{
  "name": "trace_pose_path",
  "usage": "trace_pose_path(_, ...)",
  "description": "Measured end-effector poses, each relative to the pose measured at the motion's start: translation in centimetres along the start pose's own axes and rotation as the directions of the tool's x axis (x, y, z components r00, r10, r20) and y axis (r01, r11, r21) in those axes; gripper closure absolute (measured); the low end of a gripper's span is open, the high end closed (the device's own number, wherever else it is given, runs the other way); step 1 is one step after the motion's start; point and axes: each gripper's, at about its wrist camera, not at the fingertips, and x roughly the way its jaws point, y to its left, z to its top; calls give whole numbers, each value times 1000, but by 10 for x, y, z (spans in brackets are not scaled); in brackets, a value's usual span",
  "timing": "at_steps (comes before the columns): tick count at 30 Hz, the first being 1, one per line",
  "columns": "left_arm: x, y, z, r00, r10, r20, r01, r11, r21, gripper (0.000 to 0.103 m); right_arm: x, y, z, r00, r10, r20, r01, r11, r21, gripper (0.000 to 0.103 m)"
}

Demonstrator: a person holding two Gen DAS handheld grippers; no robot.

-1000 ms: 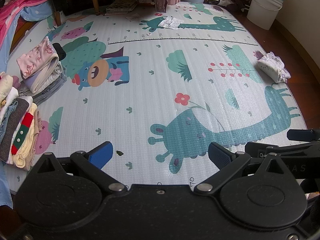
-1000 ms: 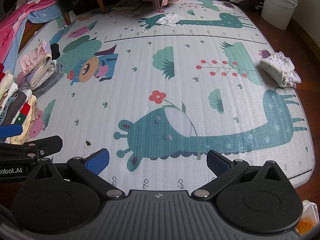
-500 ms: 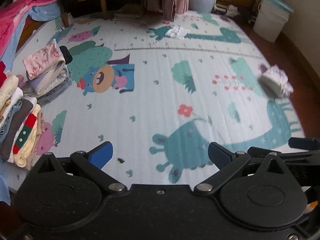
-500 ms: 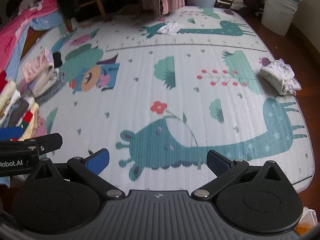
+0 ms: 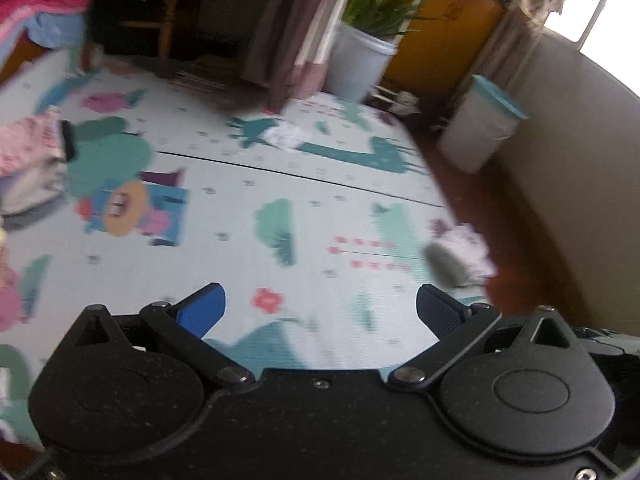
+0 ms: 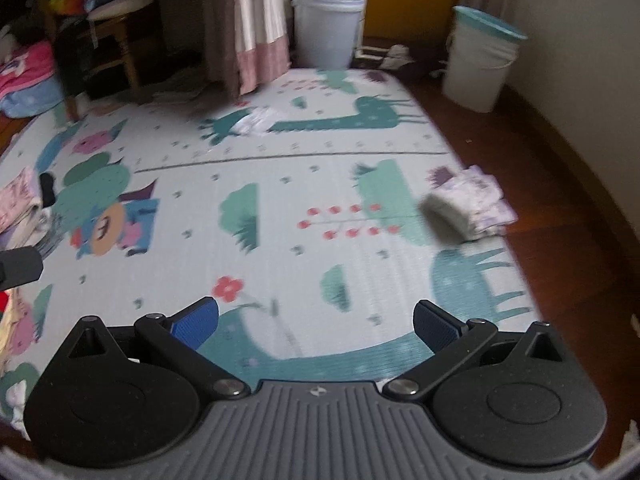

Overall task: Fold clothes
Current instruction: 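Move the left tool toward the folded white floral garment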

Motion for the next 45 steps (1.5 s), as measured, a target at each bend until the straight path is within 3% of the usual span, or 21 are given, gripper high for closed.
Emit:
trace_pose_path(5,23,-34,-4,1000,-10,22,8,996,88,0,5,-51,19,1000,-12,7,11,996,84,0)
trace_pose_path(8,38,-55,-11,997,-10,75,-1,990,144,0,20,-80,23,999,-45,16,43,992,119,0)
trace_pose_path(11,58,-71,-20,994,-65,87,50,985,166,0,43,-113,19,998,-55,24,51,986,162,0)
trace_pose_path(21,176,-142,-36,986,-153,-66,166,935,314,0,88,-244,12,998,-67,-4,65,960,274,0)
trace_pose_path(26,236,-183,-48,978,-183,-100,207,908,363,1,113,-304,-4,998,-5,60,-18,926,377,0)
trace_pose_path(32,321,-230,-56,967,-230,-112,255,873,416,2,169,-343,-30,991,-82,109,33,917,398,1)
trace_pose_path(37,398,-268,-59,963,-233,-134,268,854,447,5,216,-362,-50,988,-128,91,78,900,429,6)
trace_pose_path(45,492,-315,-71,958,-242,-151,285,840,463,23,257,-376,-69,988,-123,88,70,886,457,6)
